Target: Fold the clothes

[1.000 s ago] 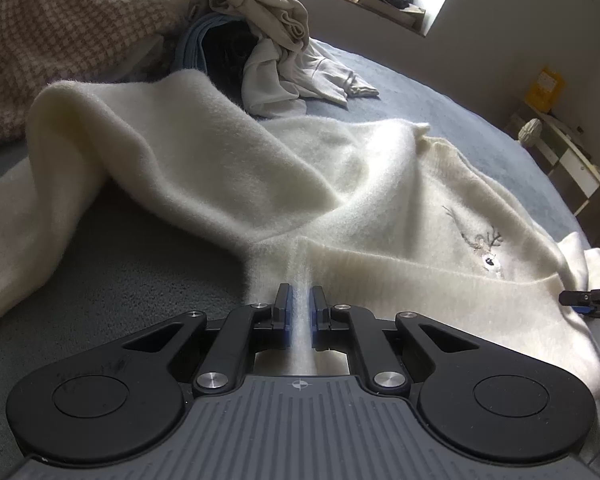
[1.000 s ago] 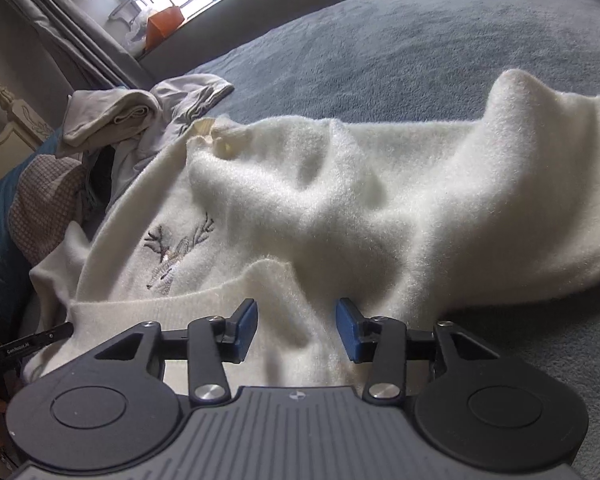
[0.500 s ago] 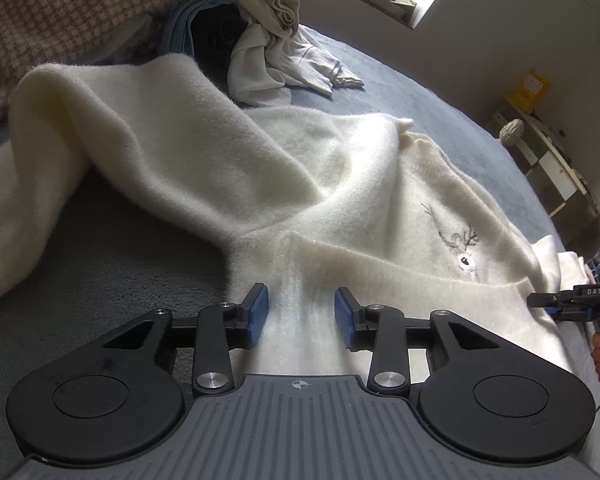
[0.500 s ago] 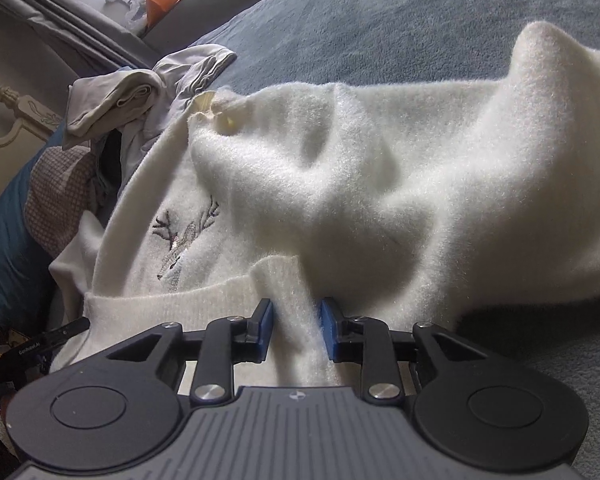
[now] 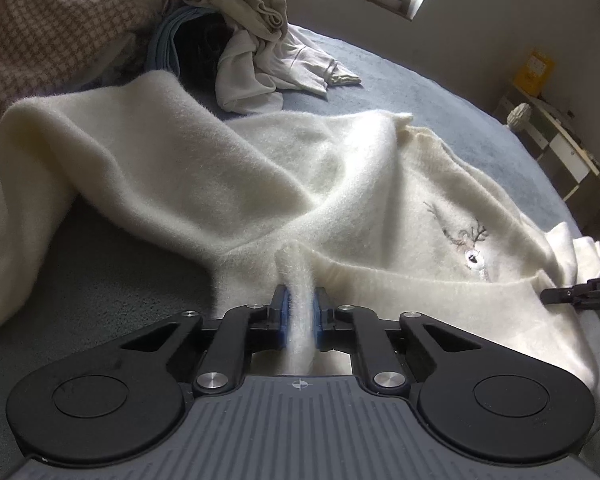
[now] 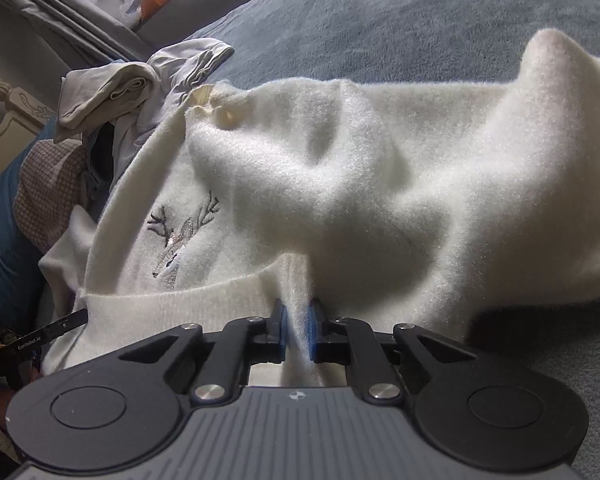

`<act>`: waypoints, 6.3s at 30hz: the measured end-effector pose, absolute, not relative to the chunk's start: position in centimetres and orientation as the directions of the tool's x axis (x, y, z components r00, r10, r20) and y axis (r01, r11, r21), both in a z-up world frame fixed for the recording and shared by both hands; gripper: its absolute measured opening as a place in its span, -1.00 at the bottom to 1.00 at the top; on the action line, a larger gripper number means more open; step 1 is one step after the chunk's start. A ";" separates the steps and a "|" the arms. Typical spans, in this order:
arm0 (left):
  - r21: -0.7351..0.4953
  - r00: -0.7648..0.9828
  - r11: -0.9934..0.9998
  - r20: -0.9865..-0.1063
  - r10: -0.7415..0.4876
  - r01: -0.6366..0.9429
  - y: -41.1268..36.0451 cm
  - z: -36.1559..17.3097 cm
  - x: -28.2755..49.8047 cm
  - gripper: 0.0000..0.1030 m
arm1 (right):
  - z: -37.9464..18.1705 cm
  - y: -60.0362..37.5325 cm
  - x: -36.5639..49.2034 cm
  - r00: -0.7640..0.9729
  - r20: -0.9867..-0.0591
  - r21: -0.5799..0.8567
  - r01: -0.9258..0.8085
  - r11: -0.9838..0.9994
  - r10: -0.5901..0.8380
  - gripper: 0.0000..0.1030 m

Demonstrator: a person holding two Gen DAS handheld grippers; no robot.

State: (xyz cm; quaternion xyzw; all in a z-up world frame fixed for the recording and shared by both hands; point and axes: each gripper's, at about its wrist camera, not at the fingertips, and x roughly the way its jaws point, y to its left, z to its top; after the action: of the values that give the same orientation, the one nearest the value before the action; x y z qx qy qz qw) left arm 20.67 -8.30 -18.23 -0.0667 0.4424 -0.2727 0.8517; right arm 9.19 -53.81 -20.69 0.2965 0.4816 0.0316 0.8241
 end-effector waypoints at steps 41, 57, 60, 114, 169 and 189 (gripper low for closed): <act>-0.277 0.345 0.773 -0.773 -0.532 0.571 0.8 -15.8 -0.9 -0.88 | -18.0 -50.4 -16.7 0.513 -0.751 0.631 0.375 0.680 0.415 -0.85; -0.179 0.288 0.757 -0.850 -0.441 0.629 0.6 -17.8 -1.6 -0.61 | -18.8 -46.2 -17.3 0.416 -0.877 0.313 0.118 0.942 0.240 -0.53; -0.168 0.295 0.767 -0.856 -0.425 0.619 1.6 -16.8 -2.0 -0.58 | -18.7 -46.7 -19.0 0.379 -0.903 0.271 0.140 0.952 0.201 -0.46; -0.152 0.074 0.512 -0.916 -0.394 0.846 -12.1 -20.9 -3.8 -0.55 | -17.0 -45.5 1.7 0.514 -0.833 0.329 0.163 0.930 0.205 -1.00; -0.268 0.004 0.494 -0.876 -0.481 0.827 -11.4 -21.3 -2.5 -0.50 | -21.9 -26.9 15.2 0.425 -0.540 0.807 0.016 0.591 0.726 -0.66; -0.279 0.082 0.547 -0.835 -0.545 0.789 -12.6 -18.6 -2.3 -0.39 | -19.1 -49.6 -3.3 0.304 -0.718 0.696 0.302 0.652 0.626 -0.37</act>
State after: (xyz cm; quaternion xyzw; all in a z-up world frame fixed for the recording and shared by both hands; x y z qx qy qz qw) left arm -2.28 -12.60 -18.57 0.1229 0.4974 -0.4598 0.7253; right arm -3.27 -49.62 -19.11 0.4010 0.5785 0.1155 0.7009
